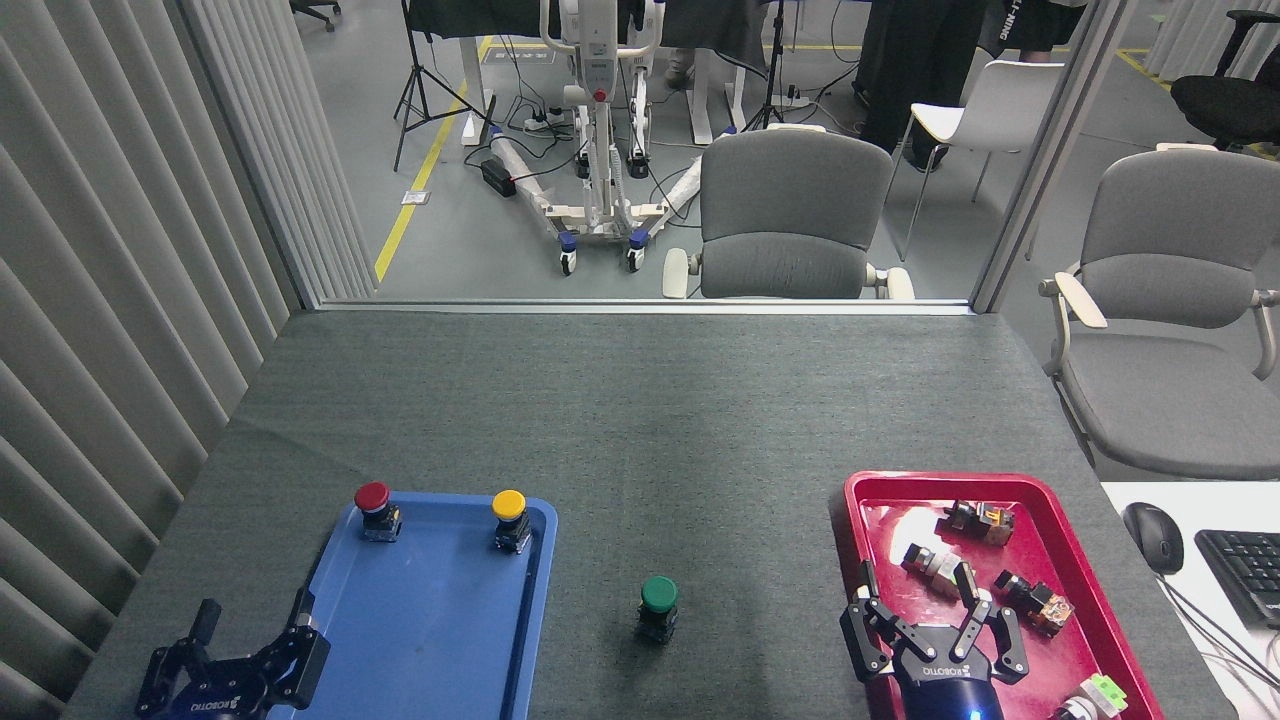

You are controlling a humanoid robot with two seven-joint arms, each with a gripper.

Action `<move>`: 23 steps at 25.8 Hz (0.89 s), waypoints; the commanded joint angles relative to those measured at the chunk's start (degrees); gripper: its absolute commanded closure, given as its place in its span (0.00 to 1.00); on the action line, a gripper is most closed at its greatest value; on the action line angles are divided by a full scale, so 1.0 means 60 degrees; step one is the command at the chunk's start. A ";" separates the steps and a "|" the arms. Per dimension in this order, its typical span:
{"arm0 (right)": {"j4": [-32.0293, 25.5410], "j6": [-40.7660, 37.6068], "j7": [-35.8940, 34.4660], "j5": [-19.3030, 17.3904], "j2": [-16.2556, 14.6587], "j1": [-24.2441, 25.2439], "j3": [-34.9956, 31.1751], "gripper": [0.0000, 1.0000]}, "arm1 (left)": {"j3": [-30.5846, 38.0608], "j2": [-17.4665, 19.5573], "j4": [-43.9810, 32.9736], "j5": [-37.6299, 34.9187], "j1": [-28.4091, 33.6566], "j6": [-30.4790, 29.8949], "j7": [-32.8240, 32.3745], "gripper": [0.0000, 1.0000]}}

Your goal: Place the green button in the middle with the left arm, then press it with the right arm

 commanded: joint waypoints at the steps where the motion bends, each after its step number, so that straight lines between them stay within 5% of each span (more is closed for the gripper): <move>1: -0.0073 0.0014 0.0056 -0.0002 0.0079 0.0353 -0.0027 0.01 | -0.0002 0.0001 -0.0021 0.0000 -0.0007 -0.0077 -0.0008 0.01; 9: -0.0556 0.0277 0.0144 0.0071 0.0387 0.0866 0.0046 0.01 | -0.0046 0.0001 -0.0095 -0.0015 0.0007 -0.0062 0.0974 0.01; 23: -0.0571 0.0263 0.0276 0.0408 0.0372 0.1071 0.0046 0.01 | -0.0046 0.0103 0.0008 0.0015 -0.0139 -0.0868 0.0607 0.00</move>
